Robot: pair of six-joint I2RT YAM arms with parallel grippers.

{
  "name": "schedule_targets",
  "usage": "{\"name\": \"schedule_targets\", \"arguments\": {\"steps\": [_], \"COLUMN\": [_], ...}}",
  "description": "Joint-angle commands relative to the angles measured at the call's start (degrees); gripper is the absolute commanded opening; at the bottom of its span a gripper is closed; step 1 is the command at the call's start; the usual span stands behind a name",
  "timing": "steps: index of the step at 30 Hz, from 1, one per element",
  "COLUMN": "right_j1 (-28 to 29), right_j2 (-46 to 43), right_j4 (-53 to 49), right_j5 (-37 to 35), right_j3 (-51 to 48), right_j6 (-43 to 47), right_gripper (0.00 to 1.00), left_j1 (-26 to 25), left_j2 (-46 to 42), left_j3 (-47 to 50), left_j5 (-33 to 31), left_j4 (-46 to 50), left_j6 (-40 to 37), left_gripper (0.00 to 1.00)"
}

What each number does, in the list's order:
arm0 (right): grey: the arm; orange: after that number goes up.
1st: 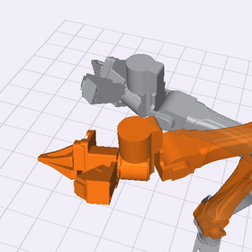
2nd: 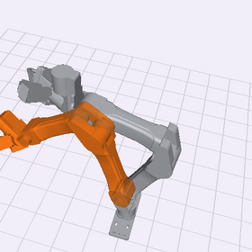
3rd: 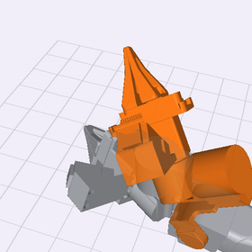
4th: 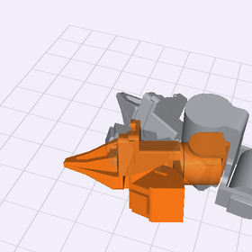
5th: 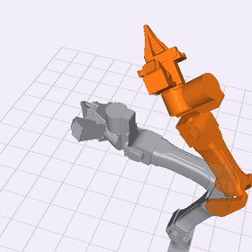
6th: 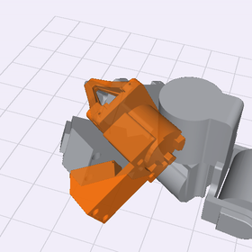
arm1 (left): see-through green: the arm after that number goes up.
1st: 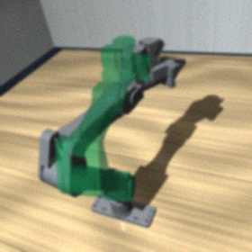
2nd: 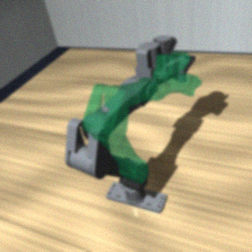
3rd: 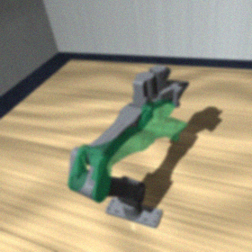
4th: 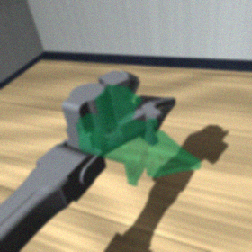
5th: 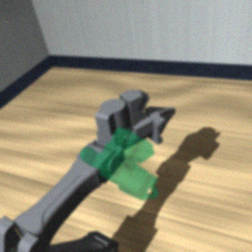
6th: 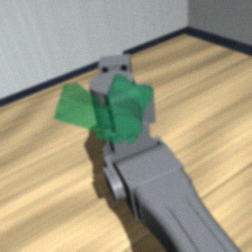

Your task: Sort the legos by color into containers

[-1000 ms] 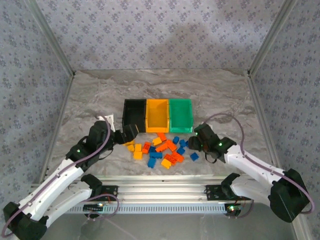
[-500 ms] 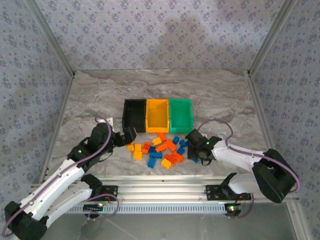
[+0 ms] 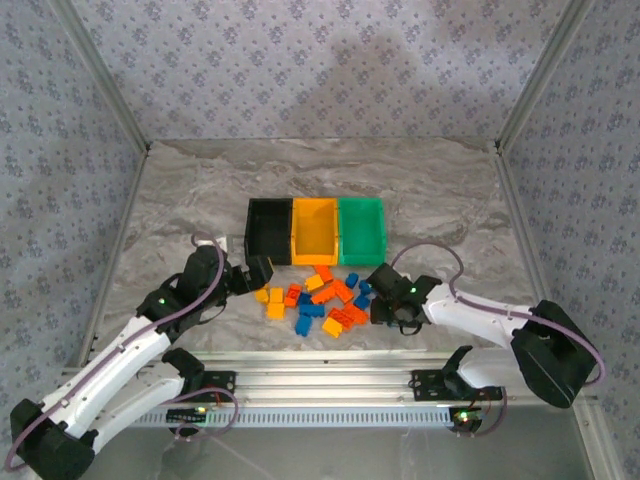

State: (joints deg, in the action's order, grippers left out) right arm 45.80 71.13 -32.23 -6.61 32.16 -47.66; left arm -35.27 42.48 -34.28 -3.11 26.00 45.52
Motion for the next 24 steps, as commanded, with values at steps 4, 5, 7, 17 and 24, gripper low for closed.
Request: {"name": "schedule_targets", "arguments": {"steps": [4,5,7,17,24], "right_j1": [0.63,0.68,0.73,0.51,-4.34], "right_j2": [2.36,2.67,2.84,-1.61,2.32], "right_j4": [-2.49,-2.44,-2.47,-5.56,-6.19], "right_j5": [0.45,0.14,-0.23,-0.02,0.23], "right_j3": [-1.31,-1.4,-1.35,3.72,19.69], "right_j6": [-2.73,-2.63,-2.57,0.89,9.93], "right_gripper": [0.54,0.52,0.49,0.3,0.3], "left_j1": [-0.23,-0.19,-0.15,-0.16,-0.18], "left_j2": [1.39,1.57,1.75,1.15,-0.5], "left_j3": [-1.23,-1.18,-1.14,-1.49,-1.49], "left_j5": [-0.57,-0.59,-0.73,-1.21,-2.53], "left_j4": [0.53,0.54,0.45,0.52,1.23], "left_j6": [-0.09,-0.07,-0.06,-0.01,-0.06], "left_gripper": [0.99,0.99,0.99,0.99,0.99]}}
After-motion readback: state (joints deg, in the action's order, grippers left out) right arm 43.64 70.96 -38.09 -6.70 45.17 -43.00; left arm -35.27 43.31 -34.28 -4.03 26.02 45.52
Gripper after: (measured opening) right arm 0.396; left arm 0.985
